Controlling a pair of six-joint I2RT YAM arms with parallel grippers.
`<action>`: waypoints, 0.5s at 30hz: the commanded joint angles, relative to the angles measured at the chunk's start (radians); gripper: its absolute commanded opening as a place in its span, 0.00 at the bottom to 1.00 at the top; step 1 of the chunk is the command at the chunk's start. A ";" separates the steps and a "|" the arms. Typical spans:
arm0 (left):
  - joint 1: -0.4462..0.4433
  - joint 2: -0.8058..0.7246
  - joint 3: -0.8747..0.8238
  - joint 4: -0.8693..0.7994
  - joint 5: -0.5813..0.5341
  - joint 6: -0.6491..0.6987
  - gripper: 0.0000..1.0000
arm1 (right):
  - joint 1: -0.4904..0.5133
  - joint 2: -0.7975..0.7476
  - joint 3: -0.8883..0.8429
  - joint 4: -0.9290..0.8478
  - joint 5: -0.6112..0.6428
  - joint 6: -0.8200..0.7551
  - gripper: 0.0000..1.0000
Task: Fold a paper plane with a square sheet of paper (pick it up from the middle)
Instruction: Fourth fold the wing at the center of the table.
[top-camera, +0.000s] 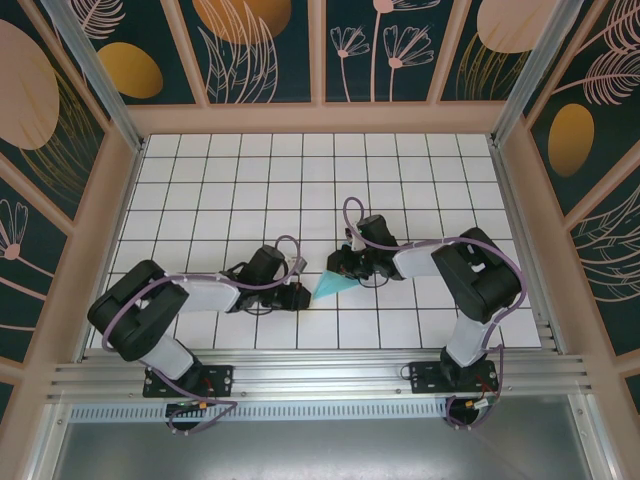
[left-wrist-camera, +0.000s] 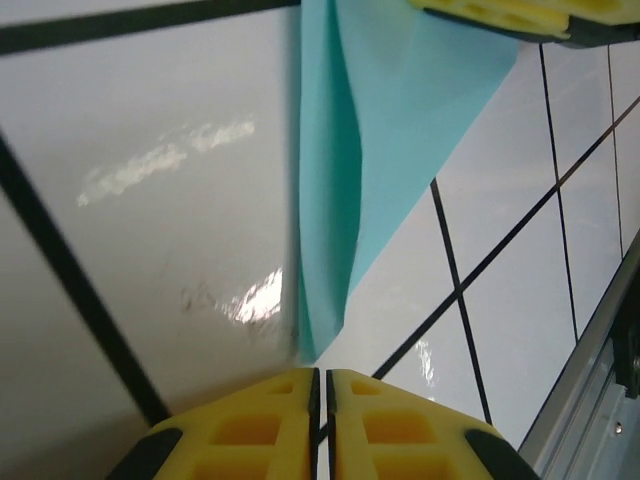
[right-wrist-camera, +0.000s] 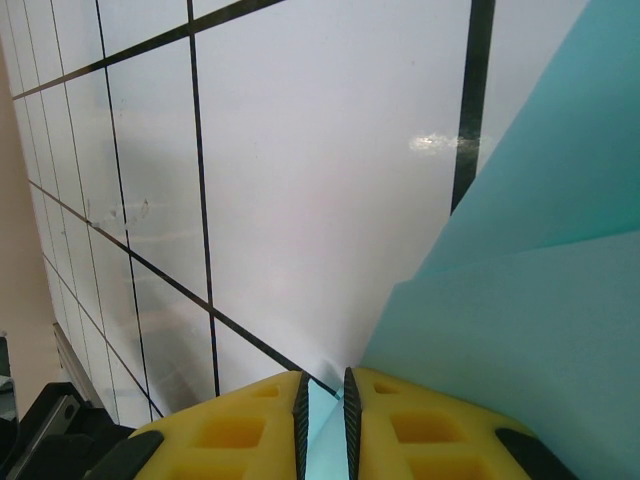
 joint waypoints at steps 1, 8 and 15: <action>0.002 -0.077 0.017 -0.030 0.000 -0.051 0.16 | -0.002 0.098 -0.045 -0.141 0.151 -0.039 0.21; 0.002 -0.034 0.122 0.122 0.058 -0.144 0.20 | -0.002 0.098 -0.058 -0.120 0.142 -0.030 0.22; 0.002 0.119 0.174 0.236 0.095 -0.185 0.18 | -0.001 0.100 -0.069 -0.090 0.127 -0.019 0.21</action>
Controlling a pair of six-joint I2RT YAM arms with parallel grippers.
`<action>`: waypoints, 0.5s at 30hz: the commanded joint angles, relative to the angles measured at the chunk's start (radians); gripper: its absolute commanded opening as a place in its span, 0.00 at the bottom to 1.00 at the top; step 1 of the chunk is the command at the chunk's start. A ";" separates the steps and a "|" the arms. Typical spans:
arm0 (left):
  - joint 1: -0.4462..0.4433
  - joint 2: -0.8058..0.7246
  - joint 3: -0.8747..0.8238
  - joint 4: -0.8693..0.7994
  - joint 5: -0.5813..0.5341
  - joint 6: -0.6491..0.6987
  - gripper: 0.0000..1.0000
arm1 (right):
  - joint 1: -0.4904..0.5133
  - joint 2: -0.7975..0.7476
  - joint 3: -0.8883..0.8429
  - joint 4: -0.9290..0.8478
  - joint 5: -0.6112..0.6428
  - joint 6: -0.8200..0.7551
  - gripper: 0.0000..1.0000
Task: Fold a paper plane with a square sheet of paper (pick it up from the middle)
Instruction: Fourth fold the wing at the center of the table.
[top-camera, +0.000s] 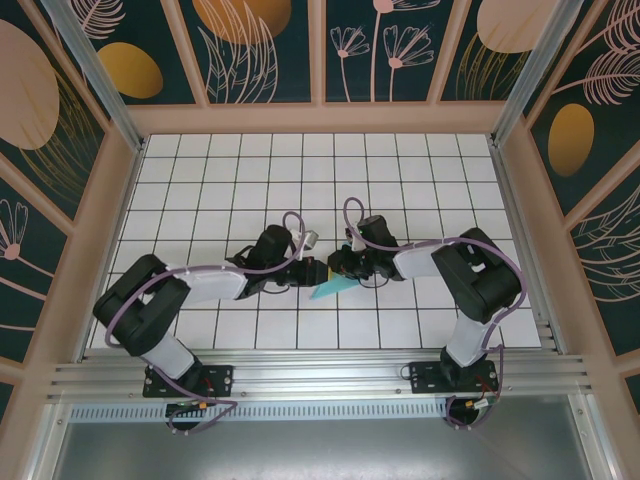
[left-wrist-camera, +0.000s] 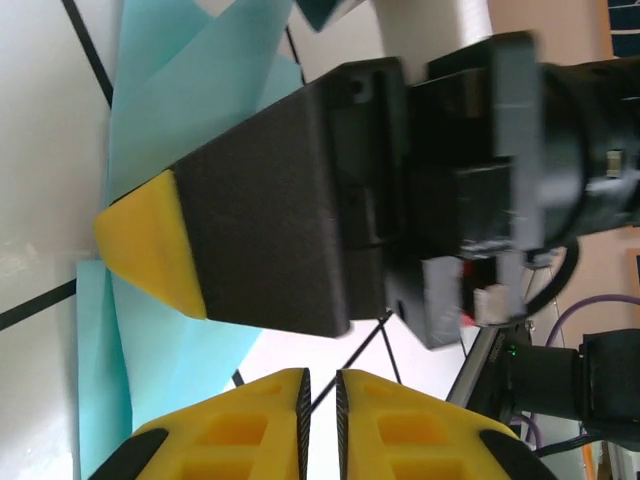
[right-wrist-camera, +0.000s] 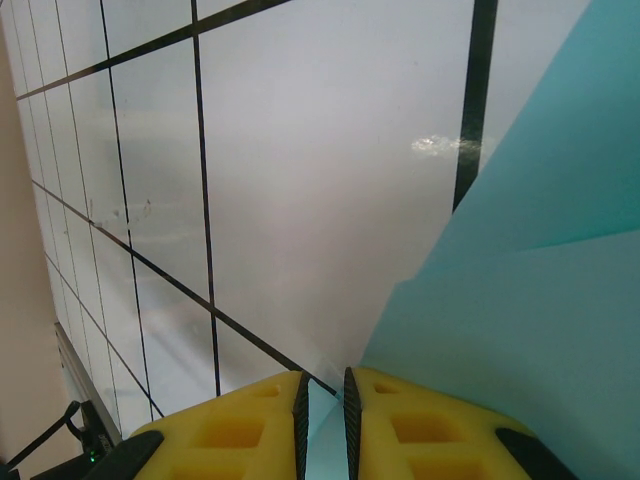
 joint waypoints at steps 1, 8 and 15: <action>0.002 0.053 0.024 0.059 0.032 -0.026 0.18 | -0.001 0.101 -0.062 -0.104 0.124 -0.018 0.21; 0.001 0.149 0.018 0.038 -0.031 0.006 0.13 | -0.001 0.098 -0.065 -0.099 0.117 -0.011 0.21; 0.001 0.204 0.011 -0.002 -0.120 0.016 0.08 | -0.004 0.074 -0.061 -0.086 0.093 -0.003 0.22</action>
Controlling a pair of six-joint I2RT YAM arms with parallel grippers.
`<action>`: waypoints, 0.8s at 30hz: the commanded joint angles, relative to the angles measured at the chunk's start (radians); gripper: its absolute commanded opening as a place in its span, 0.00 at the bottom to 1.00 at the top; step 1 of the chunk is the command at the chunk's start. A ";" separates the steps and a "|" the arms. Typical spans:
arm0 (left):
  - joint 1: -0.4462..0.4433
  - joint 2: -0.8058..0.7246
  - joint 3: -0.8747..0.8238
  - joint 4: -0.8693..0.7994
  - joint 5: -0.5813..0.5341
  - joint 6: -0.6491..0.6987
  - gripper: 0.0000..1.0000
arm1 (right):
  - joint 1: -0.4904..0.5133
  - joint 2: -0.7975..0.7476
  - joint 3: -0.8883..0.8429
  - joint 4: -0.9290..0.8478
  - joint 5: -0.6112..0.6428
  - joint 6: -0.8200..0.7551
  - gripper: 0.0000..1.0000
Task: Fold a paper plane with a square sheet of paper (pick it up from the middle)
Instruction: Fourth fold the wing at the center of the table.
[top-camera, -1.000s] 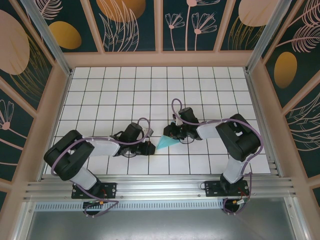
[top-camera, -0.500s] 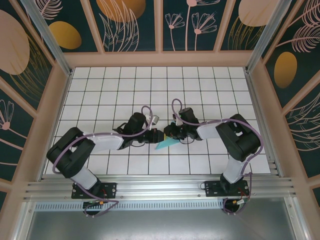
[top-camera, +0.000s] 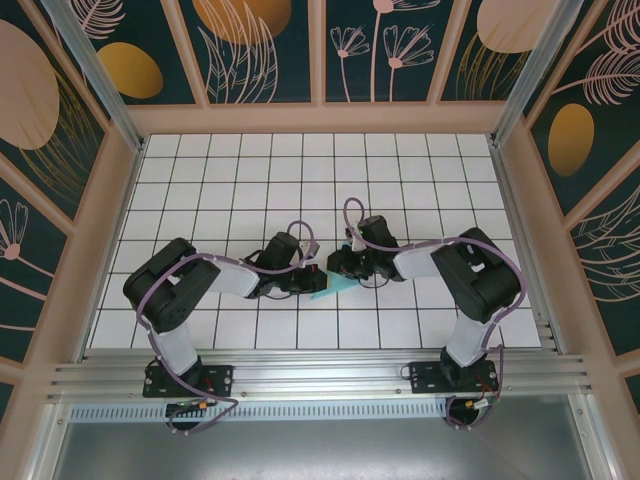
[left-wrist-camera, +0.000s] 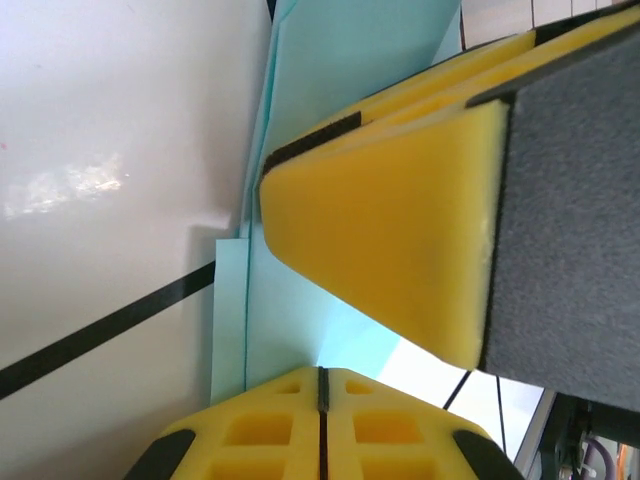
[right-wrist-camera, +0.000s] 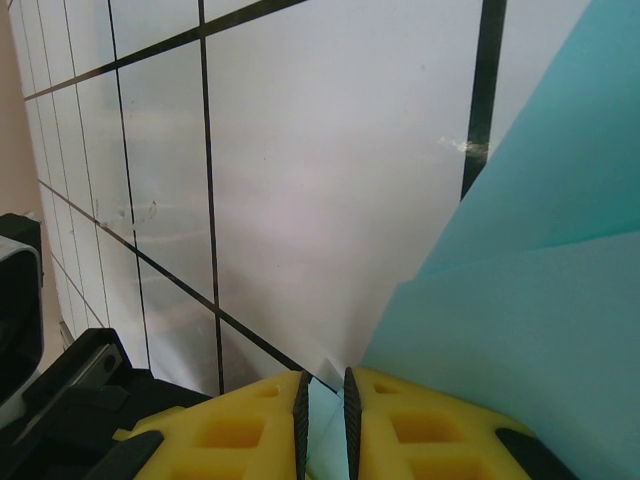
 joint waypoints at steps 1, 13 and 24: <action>0.001 0.037 -0.014 -0.038 -0.095 0.022 0.07 | -0.003 0.067 -0.047 -0.111 0.095 -0.005 0.22; 0.001 0.050 -0.067 -0.092 -0.171 0.004 0.00 | -0.121 -0.266 -0.032 -0.173 0.080 -0.057 0.17; 0.001 0.055 -0.041 -0.123 -0.167 0.012 0.00 | 0.016 -0.149 -0.059 -0.018 0.016 0.031 0.02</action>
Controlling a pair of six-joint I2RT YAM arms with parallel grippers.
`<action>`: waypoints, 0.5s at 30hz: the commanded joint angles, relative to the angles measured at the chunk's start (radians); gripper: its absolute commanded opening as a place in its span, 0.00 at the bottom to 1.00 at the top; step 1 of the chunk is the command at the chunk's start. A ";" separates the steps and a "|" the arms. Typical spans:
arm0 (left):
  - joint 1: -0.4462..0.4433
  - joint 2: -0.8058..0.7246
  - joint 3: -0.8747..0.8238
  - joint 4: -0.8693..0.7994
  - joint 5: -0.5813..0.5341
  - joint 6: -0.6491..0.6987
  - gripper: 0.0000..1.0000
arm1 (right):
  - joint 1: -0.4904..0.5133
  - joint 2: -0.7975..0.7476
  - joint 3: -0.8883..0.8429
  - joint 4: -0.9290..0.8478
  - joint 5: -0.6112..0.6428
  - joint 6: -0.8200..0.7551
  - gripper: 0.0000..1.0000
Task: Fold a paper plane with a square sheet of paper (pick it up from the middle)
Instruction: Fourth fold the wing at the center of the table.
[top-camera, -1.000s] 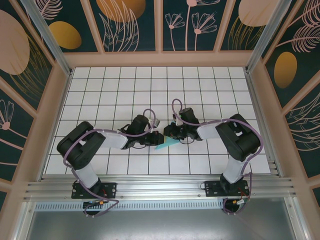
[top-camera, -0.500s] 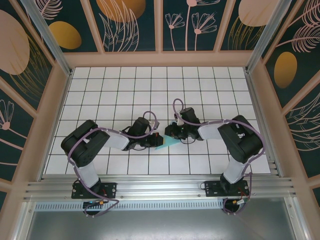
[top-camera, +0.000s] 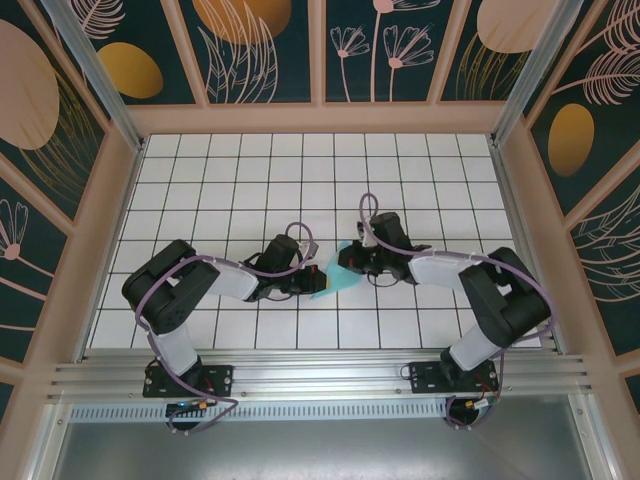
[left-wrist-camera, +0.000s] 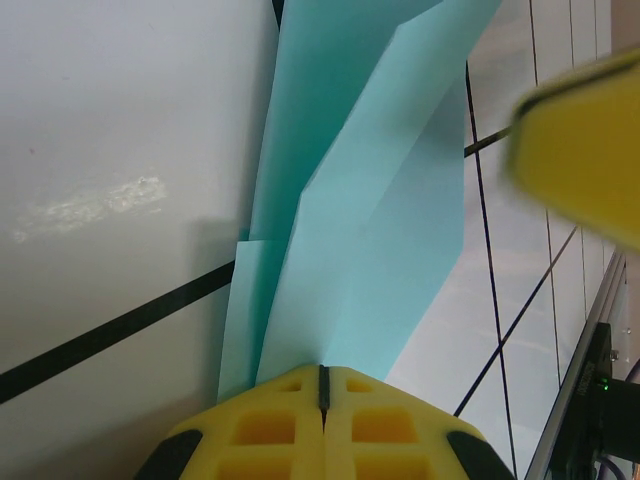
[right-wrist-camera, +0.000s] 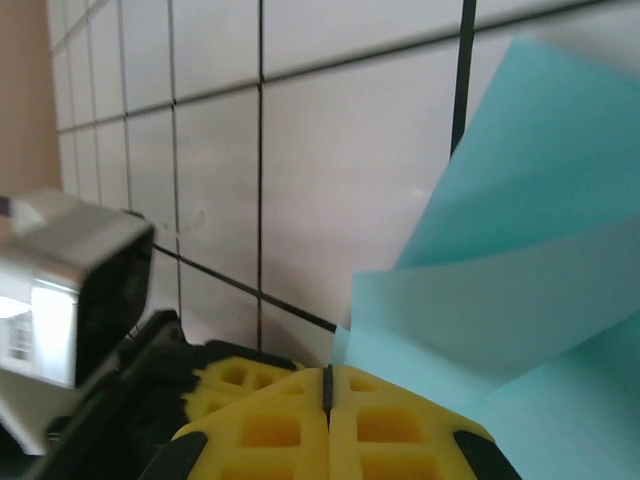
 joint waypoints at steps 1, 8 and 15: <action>0.010 0.066 -0.012 -0.166 -0.119 0.026 0.00 | 0.046 0.053 -0.002 0.071 -0.022 0.032 0.02; 0.009 0.074 -0.017 -0.184 -0.131 0.035 0.00 | 0.058 0.146 0.029 0.016 0.062 0.010 0.03; 0.009 0.081 -0.049 -0.204 -0.158 0.043 0.00 | 0.005 0.219 0.060 -0.056 0.144 -0.015 0.03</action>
